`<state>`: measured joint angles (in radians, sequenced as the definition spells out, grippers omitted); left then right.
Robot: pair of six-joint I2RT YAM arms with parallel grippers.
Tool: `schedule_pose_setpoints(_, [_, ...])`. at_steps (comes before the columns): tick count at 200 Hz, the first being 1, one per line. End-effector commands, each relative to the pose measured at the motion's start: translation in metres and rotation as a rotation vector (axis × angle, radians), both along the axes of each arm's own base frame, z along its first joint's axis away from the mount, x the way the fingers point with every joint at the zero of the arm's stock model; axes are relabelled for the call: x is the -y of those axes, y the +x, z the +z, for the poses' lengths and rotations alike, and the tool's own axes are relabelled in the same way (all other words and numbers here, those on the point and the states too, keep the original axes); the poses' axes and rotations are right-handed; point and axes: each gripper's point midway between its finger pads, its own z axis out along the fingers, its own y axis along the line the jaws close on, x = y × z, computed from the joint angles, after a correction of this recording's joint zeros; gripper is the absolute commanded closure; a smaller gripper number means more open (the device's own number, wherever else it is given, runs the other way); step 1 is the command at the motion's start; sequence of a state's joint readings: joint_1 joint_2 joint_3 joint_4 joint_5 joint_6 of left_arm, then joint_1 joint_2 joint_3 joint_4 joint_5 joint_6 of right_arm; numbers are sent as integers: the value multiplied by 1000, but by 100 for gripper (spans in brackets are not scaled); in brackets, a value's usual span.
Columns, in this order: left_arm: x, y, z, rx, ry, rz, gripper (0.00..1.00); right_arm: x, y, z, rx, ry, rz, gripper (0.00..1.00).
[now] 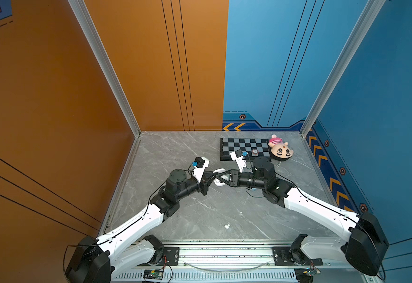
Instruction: Insert the wireless bluetooth earbuds into the charging case
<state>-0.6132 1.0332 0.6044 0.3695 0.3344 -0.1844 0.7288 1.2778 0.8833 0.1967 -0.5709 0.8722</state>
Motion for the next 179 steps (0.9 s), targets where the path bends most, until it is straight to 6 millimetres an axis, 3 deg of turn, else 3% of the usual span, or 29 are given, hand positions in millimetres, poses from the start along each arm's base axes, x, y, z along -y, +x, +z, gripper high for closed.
schedule_pose_setpoints(1, [0, 1, 39, 85, -66, -7, 100, 1, -3, -6, -17, -6, -7, 89])
schedule_pose_setpoints(104, [1, 1, 44, 92, -71, -12, 100, 9, 5, -15, -4, -63, -61, 84])
schedule_pose_setpoints(151, [2, 0, 44, 88, -73, -21, 100, 17, 10, -15, 4, -86, -100, 71])
schedule_pose_setpoints(179, [3, 0, 44, 86, -74, -23, 100, 18, 12, -15, 6, -88, -106, 69])
